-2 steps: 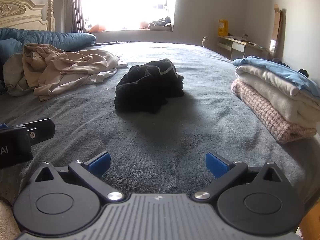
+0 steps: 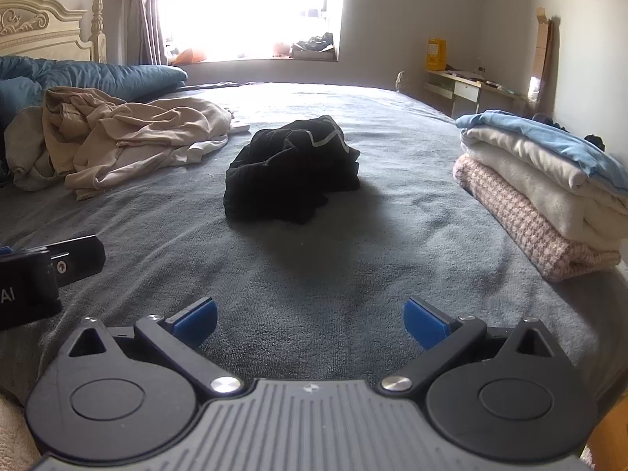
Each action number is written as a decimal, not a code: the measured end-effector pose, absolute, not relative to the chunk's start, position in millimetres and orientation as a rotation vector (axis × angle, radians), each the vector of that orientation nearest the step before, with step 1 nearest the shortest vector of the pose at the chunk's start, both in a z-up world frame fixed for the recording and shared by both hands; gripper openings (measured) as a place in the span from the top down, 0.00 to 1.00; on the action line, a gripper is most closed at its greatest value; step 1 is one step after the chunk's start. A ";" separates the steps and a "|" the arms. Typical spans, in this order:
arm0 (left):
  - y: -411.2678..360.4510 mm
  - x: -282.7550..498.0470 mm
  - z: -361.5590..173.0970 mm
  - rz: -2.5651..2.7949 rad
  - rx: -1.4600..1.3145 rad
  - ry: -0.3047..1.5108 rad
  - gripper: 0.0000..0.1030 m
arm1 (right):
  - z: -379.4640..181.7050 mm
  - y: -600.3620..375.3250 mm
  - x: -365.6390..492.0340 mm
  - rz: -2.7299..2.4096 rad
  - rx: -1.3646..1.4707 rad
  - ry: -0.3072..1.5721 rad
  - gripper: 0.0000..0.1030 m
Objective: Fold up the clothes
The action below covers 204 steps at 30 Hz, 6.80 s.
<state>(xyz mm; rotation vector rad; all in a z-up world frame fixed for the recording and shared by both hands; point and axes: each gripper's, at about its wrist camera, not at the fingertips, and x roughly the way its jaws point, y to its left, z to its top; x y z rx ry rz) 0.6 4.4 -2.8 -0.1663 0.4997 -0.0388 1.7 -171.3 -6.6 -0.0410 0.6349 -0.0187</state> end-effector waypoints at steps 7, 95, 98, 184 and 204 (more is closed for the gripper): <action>18.6 0.3 -10.2 -0.036 -0.215 0.485 0.00 | -7.4 -171.5 5.9 -0.004 -0.038 0.630 0.00; 5.4 38.3 -1.6 -0.020 -0.129 0.530 0.00 | 1.4 -171.9 44.8 -0.017 -0.011 0.648 0.00; 5.7 40.2 -4.0 -0.021 -0.128 0.536 0.00 | -0.9 -171.3 47.2 -0.018 -0.012 0.654 0.00; -61.1 55.7 -56.5 -0.503 0.061 0.551 0.43 | -51.8 -353.0 -7.2 0.075 0.257 0.563 0.80; -52.2 9.0 -89.5 -0.571 0.106 0.604 0.47 | -33.8 -229.2 64.2 0.669 -0.156 0.553 0.76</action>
